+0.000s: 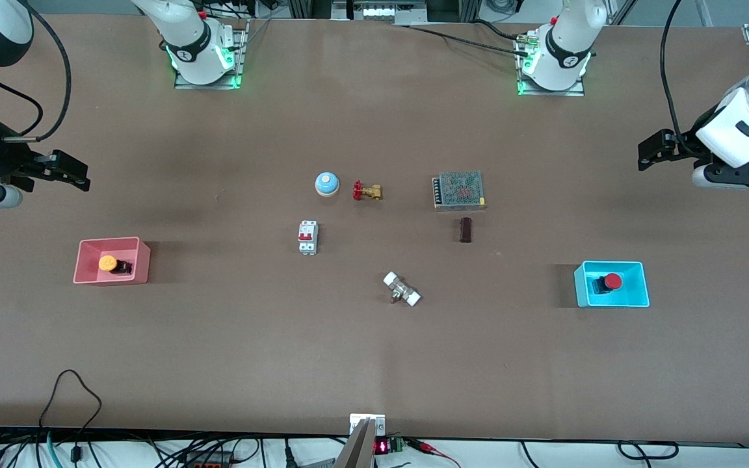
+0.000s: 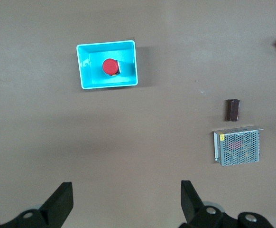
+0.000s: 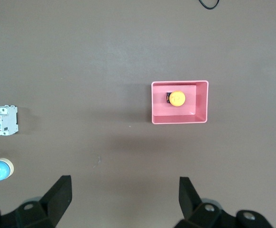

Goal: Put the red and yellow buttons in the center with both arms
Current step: 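Reach the right gripper to the yellow button while the left gripper reaches the red button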

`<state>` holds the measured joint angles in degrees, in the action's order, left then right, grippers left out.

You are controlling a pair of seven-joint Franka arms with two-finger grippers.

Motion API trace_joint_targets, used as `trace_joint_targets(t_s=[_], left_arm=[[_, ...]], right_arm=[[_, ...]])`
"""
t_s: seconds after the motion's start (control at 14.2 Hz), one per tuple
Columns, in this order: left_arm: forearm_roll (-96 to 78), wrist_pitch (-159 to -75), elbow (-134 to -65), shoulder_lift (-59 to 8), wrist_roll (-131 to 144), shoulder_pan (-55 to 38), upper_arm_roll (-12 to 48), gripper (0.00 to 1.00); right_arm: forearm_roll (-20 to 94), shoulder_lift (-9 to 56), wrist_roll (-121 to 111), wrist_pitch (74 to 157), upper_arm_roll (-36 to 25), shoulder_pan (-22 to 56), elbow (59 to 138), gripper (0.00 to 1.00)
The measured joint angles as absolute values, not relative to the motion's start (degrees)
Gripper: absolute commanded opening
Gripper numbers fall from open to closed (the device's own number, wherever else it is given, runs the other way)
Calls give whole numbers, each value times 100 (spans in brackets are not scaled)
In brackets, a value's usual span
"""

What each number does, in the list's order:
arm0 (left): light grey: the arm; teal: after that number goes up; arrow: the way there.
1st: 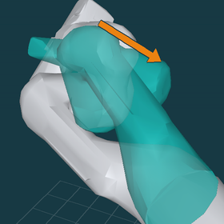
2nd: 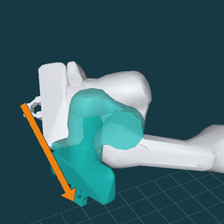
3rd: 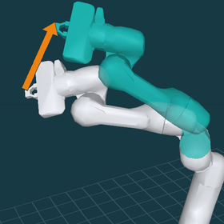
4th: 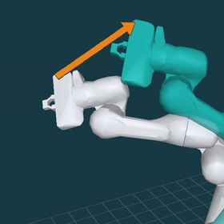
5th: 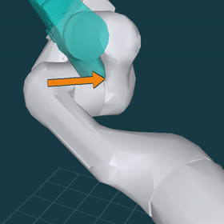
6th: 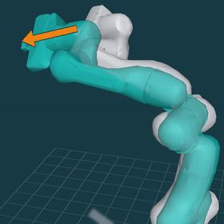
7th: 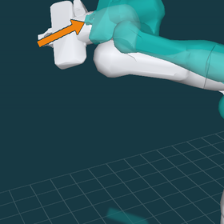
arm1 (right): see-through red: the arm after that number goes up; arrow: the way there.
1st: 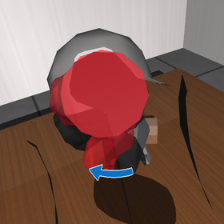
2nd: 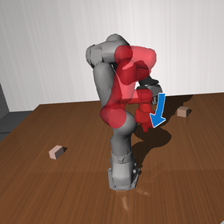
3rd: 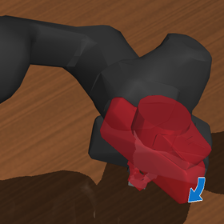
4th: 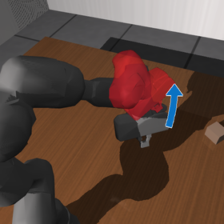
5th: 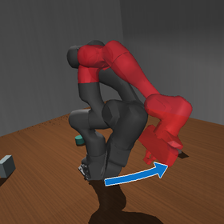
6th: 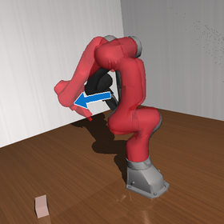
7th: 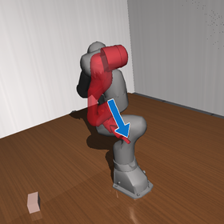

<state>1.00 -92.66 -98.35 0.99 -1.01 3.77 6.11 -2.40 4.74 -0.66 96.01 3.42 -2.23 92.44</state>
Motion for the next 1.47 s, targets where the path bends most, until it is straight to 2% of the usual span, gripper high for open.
trace_joint_targets(t_s=[0.42,0.63,0.84,1.19,1.47], left_arm=[[100,-9266,-9835,98,-101,377,602,100],[100,-9262,-9834,77,-100,377,593,100],[100,-9255,-9785,-112,-97,385,582,100],[295,-9381,-9244,-1221,-103,409,562,100],[355,-10541,-9221,-2292,-125,644,533,100]], right_arm=[[-242,521,-66,9601,341,-230,9247,100],[-268,789,-66,9665,338,-300,9301,100],[-386,1204,-66,10373,321,-485,9548,100],[-683,1939,-67,11204,306,-635,9645,100],[-859,2375,-131,11730,298,-834,9684,100]])
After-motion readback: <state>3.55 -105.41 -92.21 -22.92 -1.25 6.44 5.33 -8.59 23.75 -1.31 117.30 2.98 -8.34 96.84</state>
